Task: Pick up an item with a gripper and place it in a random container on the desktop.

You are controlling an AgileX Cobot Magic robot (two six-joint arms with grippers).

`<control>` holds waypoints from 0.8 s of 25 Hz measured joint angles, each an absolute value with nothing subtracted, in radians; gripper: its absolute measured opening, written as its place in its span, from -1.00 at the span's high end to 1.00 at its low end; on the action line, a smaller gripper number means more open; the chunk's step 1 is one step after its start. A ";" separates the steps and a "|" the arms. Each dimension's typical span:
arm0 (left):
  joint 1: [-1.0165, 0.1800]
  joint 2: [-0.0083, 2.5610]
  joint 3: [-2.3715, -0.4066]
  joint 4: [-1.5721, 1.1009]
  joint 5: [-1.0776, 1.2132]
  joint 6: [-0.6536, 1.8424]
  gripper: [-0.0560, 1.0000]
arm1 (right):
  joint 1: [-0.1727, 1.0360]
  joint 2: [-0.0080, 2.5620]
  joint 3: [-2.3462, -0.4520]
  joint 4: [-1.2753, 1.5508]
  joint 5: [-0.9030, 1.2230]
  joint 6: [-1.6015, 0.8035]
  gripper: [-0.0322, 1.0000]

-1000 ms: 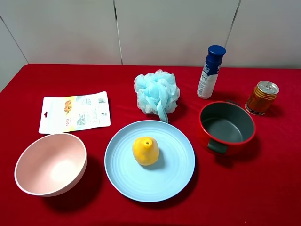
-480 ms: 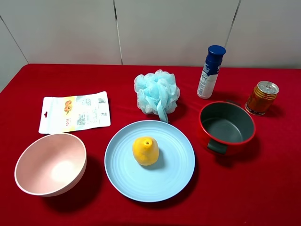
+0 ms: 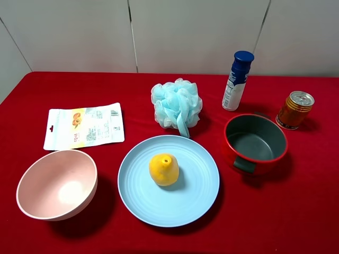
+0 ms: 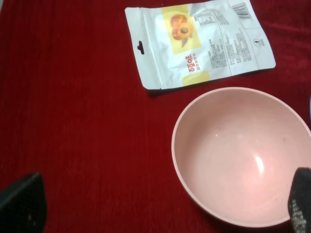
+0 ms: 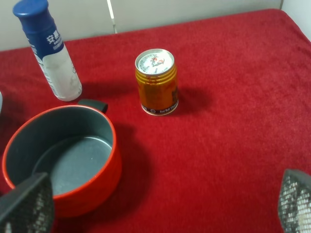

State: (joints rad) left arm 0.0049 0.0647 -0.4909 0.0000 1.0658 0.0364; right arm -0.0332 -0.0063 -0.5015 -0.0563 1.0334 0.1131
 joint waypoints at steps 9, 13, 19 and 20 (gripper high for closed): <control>0.008 -0.002 -0.491 0.000 1.058 0.041 -0.99 | -0.033 -0.006 -0.501 -0.056 1.033 0.113 -0.40; 0.008 -0.005 -0.491 0.000 1.058 0.041 -0.99 | -0.033 -0.006 -0.501 -0.056 1.033 0.113 -0.40; 0.008 -0.005 -0.491 0.000 1.058 0.041 -0.99 | -0.033 -0.006 -0.501 -0.056 1.033 0.113 -0.40; 0.008 -0.005 -0.491 0.000 1.058 0.041 -0.99 | -0.033 -0.006 -0.501 -0.056 1.033 0.113 -0.40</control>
